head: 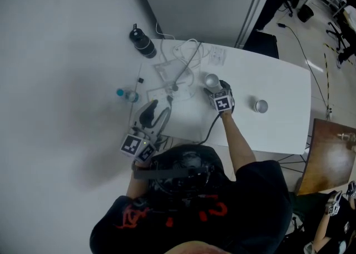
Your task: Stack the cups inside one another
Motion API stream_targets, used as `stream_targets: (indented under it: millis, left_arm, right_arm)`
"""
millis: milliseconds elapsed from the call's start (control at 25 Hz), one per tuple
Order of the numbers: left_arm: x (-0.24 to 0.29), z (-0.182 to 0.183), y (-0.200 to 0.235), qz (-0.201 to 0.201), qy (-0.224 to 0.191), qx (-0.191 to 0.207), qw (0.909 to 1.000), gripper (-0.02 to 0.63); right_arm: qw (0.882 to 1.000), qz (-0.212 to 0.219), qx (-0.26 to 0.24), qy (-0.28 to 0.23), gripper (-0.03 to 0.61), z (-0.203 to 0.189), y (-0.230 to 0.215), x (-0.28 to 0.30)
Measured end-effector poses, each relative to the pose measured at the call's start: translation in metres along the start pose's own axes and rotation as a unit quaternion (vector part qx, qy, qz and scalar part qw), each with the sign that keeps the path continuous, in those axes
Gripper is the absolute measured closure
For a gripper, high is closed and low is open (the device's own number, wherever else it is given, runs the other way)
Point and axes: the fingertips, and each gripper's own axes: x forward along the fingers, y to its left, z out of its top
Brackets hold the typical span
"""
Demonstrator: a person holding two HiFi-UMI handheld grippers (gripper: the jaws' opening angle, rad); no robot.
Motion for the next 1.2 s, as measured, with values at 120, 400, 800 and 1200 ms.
stream_targets:
  millis: [120,400,800,1200]
  left_arm:
    - [-0.004,-0.002,-0.001,0.004,0.002,0.000,1.0000,0.411]
    - [-0.010,-0.008,0.000,0.013,0.009,-0.002,0.9999,0.411]
    - [-0.006,-0.009,-0.019,-0.025,0.011,0.003,0.9996,0.411]
    - [0.033,-0.016,-0.073,-0.125,0.028,0.003,0.9917,0.411]
  right_arm:
    - [1.000,0.000,-0.007,0.001,0.175,0.008,0.004,0.005]
    - [0.999,-0.031,-0.021,0.008,0.194,0.021,0.002,0.009]
    - [0.999,-0.027,0.017,-0.022,0.250,0.017,0.003,-0.021]
    - [0.992,-0.077,0.097,-0.027,0.255,-0.047,-0.012,-0.091]
